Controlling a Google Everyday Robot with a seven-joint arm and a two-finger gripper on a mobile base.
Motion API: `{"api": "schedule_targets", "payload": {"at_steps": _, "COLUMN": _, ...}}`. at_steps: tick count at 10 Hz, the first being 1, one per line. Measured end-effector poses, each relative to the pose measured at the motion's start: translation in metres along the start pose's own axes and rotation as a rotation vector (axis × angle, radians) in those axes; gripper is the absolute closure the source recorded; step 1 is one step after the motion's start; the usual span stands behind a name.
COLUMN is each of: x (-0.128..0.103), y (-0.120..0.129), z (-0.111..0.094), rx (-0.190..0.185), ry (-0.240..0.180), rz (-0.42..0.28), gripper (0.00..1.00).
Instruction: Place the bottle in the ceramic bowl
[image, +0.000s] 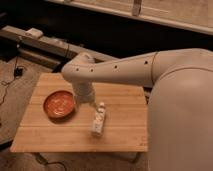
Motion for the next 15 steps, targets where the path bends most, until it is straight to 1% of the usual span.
{"api": "schedule_targets", "payload": {"at_steps": 2, "x": -0.014, "y": -0.032, "z": 0.012, "rx": 0.001, "ry": -0.009, "rz": 0.032, "gripper": 0.35}}
{"api": "schedule_targets", "payload": {"at_steps": 3, "x": -0.017, "y": -0.044, "z": 0.018, "rx": 0.0, "ry": -0.013, "rz": 0.047, "gripper": 0.35}}
{"api": "schedule_targets", "payload": {"at_steps": 4, "x": -0.019, "y": -0.049, "z": 0.025, "rx": -0.004, "ry": -0.019, "rz": 0.051, "gripper": 0.35}}
{"api": "schedule_targets", "payload": {"at_steps": 7, "x": -0.018, "y": -0.045, "z": 0.051, "rx": -0.01, "ry": -0.009, "rz": 0.049, "gripper": 0.35}}
{"api": "schedule_targets", "payload": {"at_steps": 11, "x": -0.019, "y": -0.041, "z": 0.088, "rx": -0.017, "ry": 0.026, "rz": 0.062, "gripper": 0.35}}
{"api": "schedule_targets", "payload": {"at_steps": 15, "x": -0.021, "y": -0.053, "z": 0.113, "rx": -0.012, "ry": 0.057, "rz": 0.097, "gripper": 0.35}}
